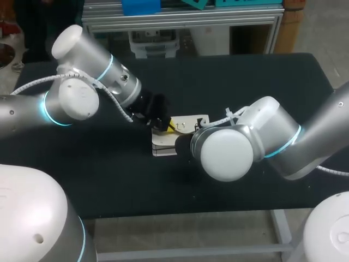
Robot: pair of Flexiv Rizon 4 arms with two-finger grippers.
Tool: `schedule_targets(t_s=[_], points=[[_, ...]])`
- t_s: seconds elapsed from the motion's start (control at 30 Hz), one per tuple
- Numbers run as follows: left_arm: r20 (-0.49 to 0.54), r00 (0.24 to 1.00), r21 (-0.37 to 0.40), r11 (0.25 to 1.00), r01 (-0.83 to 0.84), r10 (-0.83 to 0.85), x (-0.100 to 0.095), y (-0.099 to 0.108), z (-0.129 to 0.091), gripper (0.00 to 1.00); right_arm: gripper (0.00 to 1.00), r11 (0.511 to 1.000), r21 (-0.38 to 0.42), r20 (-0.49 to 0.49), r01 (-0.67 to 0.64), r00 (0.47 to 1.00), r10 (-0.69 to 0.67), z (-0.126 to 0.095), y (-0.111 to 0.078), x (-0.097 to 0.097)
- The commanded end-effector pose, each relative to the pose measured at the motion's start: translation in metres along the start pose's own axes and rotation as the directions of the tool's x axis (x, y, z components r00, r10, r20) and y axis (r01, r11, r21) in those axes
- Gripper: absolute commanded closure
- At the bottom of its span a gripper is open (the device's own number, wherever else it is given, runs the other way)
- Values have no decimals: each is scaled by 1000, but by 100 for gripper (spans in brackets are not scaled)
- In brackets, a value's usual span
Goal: Pick up the bag, open it, inspect its contents, close it, and place it on the opposite side
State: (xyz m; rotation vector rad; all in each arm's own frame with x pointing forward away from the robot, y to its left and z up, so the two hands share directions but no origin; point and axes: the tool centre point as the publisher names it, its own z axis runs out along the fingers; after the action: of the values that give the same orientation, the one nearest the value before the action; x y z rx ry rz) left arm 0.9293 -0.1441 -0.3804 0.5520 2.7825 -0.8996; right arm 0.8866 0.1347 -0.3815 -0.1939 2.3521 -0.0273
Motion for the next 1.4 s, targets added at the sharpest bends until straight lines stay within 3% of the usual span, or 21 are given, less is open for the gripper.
schedule_targets(t_s=[0.03,0.07,0.1,0.13,0.47,0.5,0.53,0.57,0.6,1.07,1.4], points=[[10,1000,21,1000,4,-4,3,6,2,62,100,1000,-9,421,2,907,2,1,-3,5],[12,1000,30,1000,5,-6,4,5,1,44,100,1000,-9,421,2,907,2,1,-3,5],[15,1000,34,999,6,-6,4,4,-1,13,100,1000,-9,421,2,907,2,1,-3,5],[20,1000,37,999,6,-7,4,3,-2,0,100,1000,-9,421,2,907,2,1,-3,5],[31,999,209,977,34,-41,1,-9,-32,0,100,1000,-13,422,-1,906,6,-4,-3,2],[31,998,223,974,43,-51,0,-10,-35,0,71,1000,-14,423,-1,906,6,-5,-2,1],[26,998,238,970,47,-54,-2,-12,-37,0,58,1000,-15,424,-1,906,7,-6,-2,0],[26,998,240,970,45,-52,-2,-13,-39,0,16,1000,-18,426,0,905,8,-8,-1,-1],[32,997,235,970,56,-66,-2,-15,-40,0,0,1000,-20,428,0,904,8,-9,-1,-3],[11,981,236,954,185,-193,-12,-25,-55,0,0,995,-95,406,-38,911,73,-34,-5,-19],[-26,898,135,888,439,-440,-9,-29,-81,0,0,978,-122,225,-168,955,192,-42,-27,-46]])
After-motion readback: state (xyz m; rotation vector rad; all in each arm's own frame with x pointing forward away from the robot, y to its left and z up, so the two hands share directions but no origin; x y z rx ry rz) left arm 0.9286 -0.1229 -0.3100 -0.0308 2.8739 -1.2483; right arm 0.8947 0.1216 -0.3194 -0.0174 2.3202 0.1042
